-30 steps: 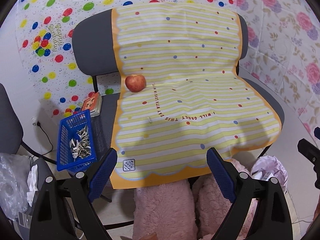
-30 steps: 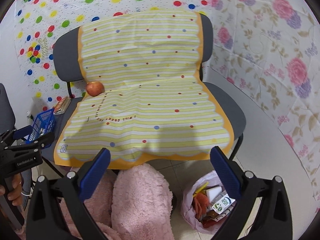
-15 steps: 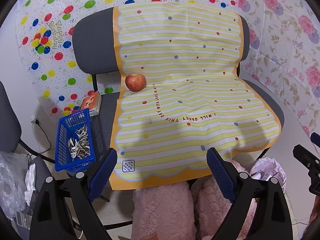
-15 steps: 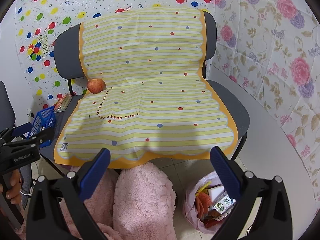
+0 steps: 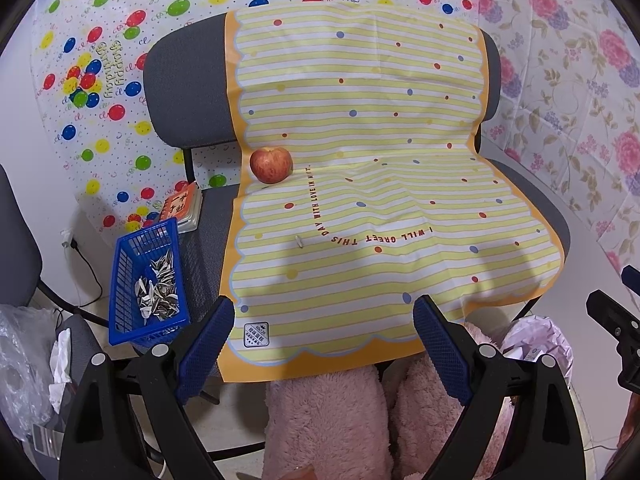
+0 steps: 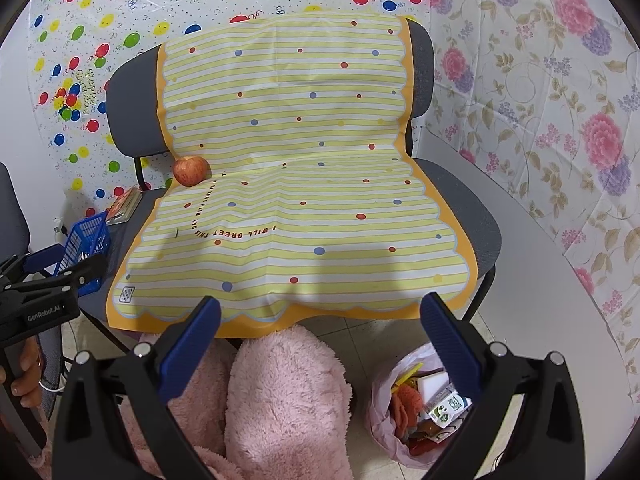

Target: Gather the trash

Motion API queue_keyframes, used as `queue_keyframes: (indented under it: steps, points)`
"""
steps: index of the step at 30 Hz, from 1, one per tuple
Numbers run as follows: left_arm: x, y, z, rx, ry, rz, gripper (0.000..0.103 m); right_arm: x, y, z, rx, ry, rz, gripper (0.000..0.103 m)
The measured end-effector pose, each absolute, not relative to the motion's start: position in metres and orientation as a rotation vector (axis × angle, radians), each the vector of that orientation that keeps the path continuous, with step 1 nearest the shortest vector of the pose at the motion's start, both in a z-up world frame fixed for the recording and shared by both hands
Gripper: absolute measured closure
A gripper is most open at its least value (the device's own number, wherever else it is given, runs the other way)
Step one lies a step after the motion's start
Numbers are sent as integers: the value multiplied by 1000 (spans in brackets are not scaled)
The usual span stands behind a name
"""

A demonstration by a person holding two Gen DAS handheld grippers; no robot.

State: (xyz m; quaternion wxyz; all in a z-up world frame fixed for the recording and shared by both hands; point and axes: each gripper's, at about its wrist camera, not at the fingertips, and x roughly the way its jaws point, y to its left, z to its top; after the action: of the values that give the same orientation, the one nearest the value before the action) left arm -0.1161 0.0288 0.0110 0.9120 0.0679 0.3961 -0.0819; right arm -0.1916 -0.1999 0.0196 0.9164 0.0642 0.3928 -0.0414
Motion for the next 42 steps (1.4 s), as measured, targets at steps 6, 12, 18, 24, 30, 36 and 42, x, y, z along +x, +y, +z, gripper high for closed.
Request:
queue_keyframes:
  steps: [6, 12, 18, 24, 30, 36, 42]
  points:
    - [-116, 29, 11, 140, 815, -169, 13, -191, -200, 20, 131, 808, -84, 5]
    - [-115, 30, 11, 141, 814, -171, 13, -191, -201, 19, 133, 810, -85, 5]
    - [-113, 29, 12, 142, 813, -170, 13, -191, -203, 17, 134, 811, -82, 5]
    - [-111, 30, 11, 142, 815, -170, 13, -190, -203, 18, 134, 810, -84, 5]
    - [-109, 31, 9, 140, 822, -167, 13, -190, -205, 17, 133, 812, -83, 5]
    - [-111, 31, 8, 139, 823, -163, 13, -190, -206, 15, 134, 813, -83, 5]
    - [-110, 31, 8, 139, 823, -163, 13, -190, -209, 8, 138, 817, -86, 5]
